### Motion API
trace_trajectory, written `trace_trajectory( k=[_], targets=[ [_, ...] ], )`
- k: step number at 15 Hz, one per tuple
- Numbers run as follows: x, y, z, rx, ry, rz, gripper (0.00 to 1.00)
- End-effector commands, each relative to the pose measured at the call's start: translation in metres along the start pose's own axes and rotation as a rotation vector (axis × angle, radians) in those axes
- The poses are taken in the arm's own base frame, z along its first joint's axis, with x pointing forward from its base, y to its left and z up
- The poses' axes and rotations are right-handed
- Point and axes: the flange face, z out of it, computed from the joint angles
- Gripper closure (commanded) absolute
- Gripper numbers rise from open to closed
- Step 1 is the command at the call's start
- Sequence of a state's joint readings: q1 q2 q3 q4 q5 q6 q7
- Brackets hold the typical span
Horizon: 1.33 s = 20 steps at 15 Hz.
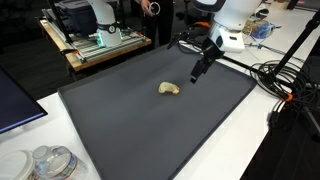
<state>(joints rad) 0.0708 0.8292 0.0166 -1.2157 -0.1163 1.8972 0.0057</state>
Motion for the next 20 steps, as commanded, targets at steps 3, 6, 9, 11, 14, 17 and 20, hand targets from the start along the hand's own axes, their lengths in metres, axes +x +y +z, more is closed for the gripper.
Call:
trace_trajectory(
  k=[3,6,9,11,14,17,20],
  targets=[
    [-0.022,0.064,0.013,0.164,0.041,-0.075,0.0],
    [-0.039,0.091,0.026,0.227,0.048,-0.099,0.0],
    [-0.057,0.109,0.035,0.289,0.067,-0.116,0.0],
    [-0.07,0.117,0.041,0.324,0.082,-0.124,0.0],
    [-0.091,0.123,0.049,0.374,0.114,-0.131,0.0],
    [-0.116,0.127,0.059,0.425,0.154,-0.108,0.0],
    [-0.142,0.132,0.074,0.467,0.194,-0.086,0.0]
  ],
)
